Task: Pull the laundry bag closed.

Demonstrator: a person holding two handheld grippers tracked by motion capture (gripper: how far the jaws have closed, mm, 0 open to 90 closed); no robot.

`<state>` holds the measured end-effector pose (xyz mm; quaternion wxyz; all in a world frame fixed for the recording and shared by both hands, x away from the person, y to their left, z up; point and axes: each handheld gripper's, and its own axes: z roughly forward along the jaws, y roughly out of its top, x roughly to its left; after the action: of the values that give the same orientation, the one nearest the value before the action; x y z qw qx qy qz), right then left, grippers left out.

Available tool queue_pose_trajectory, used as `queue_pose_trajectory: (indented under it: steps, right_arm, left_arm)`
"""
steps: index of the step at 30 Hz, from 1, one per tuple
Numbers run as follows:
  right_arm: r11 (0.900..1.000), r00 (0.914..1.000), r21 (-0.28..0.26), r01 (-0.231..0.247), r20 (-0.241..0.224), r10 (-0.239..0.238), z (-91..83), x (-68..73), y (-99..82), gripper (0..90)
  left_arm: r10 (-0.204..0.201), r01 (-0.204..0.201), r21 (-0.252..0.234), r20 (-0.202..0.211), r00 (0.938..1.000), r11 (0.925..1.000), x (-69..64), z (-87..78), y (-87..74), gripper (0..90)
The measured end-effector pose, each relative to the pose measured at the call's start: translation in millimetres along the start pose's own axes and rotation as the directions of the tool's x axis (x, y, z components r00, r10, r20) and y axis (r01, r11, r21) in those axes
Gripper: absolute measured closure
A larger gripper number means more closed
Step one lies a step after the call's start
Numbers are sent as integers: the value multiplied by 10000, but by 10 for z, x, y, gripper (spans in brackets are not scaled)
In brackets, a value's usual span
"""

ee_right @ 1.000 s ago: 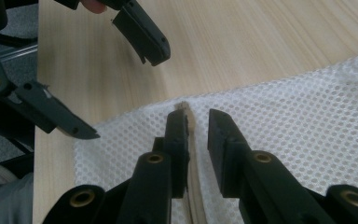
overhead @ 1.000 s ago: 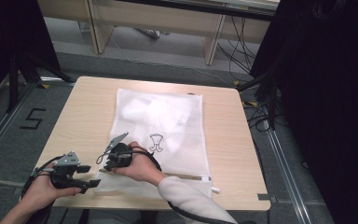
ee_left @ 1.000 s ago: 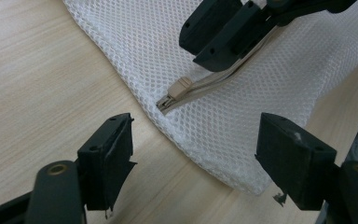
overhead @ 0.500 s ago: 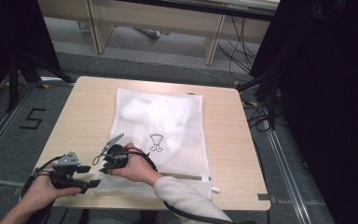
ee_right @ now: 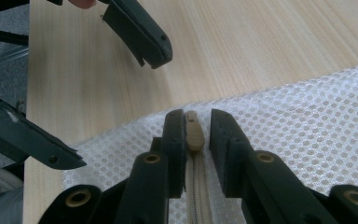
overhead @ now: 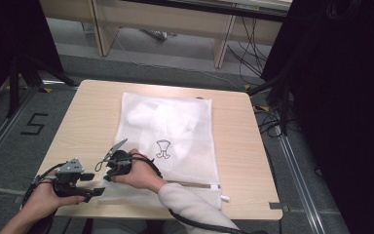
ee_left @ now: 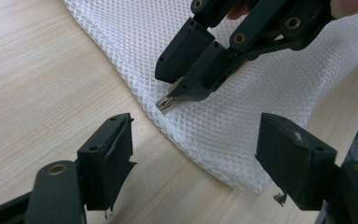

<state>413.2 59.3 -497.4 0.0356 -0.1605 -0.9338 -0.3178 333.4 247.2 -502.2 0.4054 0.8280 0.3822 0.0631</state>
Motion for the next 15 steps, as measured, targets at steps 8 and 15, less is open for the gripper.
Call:
queue_pose_trajectory:
  steps: [8,15]
  right_arm:
    - [9998,9997,32,201,-111,-200,10,23,12,820]
    - [9983,9982,-31,579,128,-578,-91,60,53,821]
  left_arm:
    - [114,-114,191,-7,9999,9998,15,-6,1,266]
    - [-386,385,-119,-97,9992,9992,-3,16,15,295]
